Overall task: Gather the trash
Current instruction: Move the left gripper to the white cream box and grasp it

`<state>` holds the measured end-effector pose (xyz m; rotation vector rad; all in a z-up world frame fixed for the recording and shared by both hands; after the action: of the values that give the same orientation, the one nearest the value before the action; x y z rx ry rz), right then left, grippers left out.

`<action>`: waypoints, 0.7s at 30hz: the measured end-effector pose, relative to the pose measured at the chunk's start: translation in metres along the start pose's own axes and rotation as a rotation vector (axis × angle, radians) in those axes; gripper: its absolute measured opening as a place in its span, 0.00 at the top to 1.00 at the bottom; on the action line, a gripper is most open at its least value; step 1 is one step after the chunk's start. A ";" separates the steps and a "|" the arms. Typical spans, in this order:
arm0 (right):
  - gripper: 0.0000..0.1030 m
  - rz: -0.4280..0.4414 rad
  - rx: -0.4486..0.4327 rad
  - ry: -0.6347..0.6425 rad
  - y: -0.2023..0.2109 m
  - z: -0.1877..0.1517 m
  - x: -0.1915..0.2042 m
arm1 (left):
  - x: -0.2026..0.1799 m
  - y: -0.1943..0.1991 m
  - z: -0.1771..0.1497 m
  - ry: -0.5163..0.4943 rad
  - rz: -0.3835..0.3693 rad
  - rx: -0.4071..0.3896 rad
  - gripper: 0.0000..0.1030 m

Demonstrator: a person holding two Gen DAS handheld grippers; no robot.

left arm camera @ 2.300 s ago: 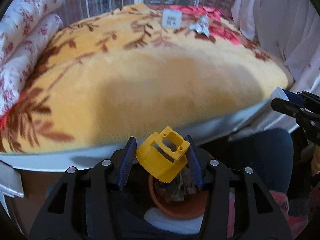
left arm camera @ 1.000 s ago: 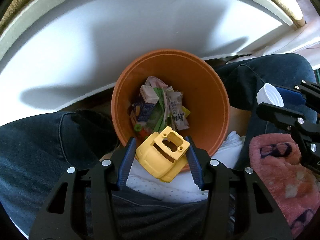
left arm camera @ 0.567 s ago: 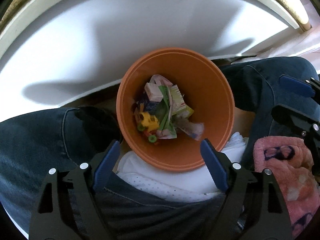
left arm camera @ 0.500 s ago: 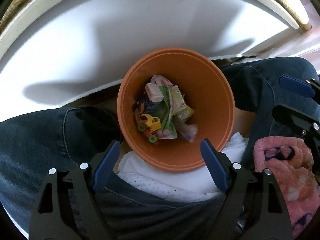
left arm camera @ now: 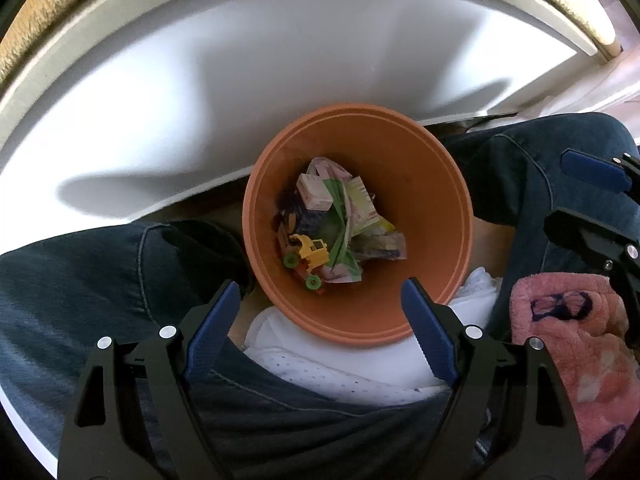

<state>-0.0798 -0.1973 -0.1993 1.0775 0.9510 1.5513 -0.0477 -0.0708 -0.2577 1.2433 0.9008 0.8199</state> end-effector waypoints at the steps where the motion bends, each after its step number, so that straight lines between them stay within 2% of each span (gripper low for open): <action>1: 0.35 0.001 -0.003 -0.003 0.001 0.000 0.000 | 0.000 0.003 0.000 -0.002 -0.001 -0.005 0.22; 5: 0.34 0.007 -0.021 -0.010 0.008 0.002 -0.002 | 0.003 0.022 0.003 0.006 -0.008 -0.059 0.22; 12: 0.34 0.030 -0.073 -0.004 0.028 0.012 0.000 | 0.015 0.087 0.023 0.026 0.013 -0.250 0.22; 16: 0.33 0.043 -0.117 0.003 0.044 0.020 0.001 | 0.021 0.127 0.039 0.031 0.034 -0.365 0.22; 21: 0.33 0.048 -0.212 0.015 0.070 0.033 0.000 | 0.030 0.163 0.065 0.043 0.061 -0.469 0.22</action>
<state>-0.0682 -0.2101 -0.1235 0.9462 0.7558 1.6605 0.0189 -0.0475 -0.0941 0.8477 0.6554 1.0398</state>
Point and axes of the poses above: each gripper's, at about its wrist camera, not at the fingertips, and y roughly against the way its jaws point, x to its left, z to its top, the point moved 2 cm from there along -y, roughly the way its jaws point, and after that the axes turned 2 degrees about y, right-handed, at the moved point
